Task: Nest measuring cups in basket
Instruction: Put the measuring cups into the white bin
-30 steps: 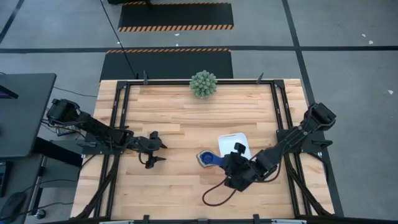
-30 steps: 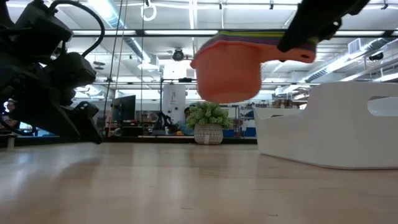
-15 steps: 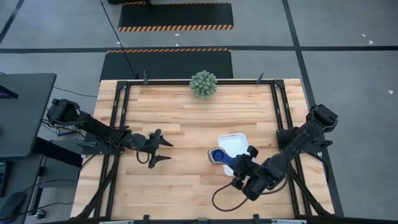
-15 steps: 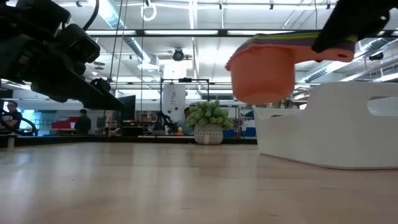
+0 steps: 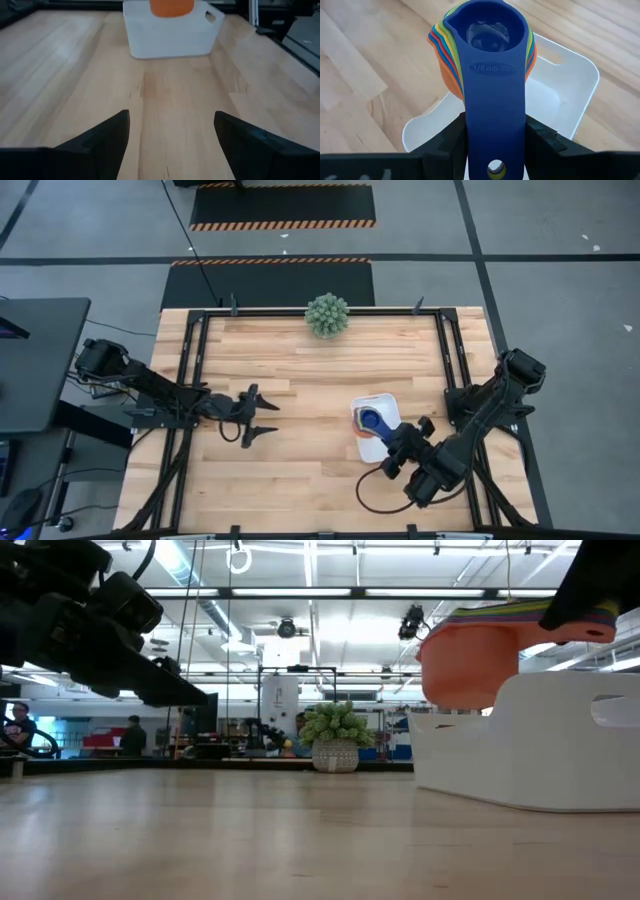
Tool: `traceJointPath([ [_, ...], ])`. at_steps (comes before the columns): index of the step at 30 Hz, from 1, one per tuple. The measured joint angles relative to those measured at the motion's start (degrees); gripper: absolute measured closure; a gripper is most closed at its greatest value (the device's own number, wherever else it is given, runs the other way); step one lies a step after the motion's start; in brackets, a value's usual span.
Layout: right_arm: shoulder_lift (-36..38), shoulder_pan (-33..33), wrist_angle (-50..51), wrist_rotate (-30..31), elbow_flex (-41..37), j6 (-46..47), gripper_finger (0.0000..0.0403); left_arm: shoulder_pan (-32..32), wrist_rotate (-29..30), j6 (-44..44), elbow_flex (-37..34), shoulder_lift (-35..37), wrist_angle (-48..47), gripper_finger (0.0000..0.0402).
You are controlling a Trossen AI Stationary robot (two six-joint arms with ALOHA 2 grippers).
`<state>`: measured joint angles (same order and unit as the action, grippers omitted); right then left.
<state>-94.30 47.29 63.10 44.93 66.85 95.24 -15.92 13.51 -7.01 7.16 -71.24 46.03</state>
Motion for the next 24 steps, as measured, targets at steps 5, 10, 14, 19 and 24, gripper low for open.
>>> traceJointPath([
  [5,-0.2,-0.9,0.0,-1.3,0.0,2.8,0.0249,0.0,0.0,0.9,0.0,0.0,0.8,0.0106],
  [10,-0.4,-1.9,0.0,-2.1,0.0,5.7,0.0249,0.0,0.0,1.7,0.0,0.0,0.7,0.0106],
  [14,-2.9,-3.0,0.3,-4.8,0.0,7.4,0.0249,0.0,0.0,2.9,0.0,0.0,0.7,0.0106],
  [19,-5.7,-3.3,0.8,-6.4,0.0,11.6,0.0249,0.0,0.3,3.2,0.0,0.0,0.4,0.0106],
  [24,-6.9,-3.6,3.2,-6.7,0.4,14.9,0.0249,0.0,0.4,3.3,0.0,0.0,0.4,0.0106],
])
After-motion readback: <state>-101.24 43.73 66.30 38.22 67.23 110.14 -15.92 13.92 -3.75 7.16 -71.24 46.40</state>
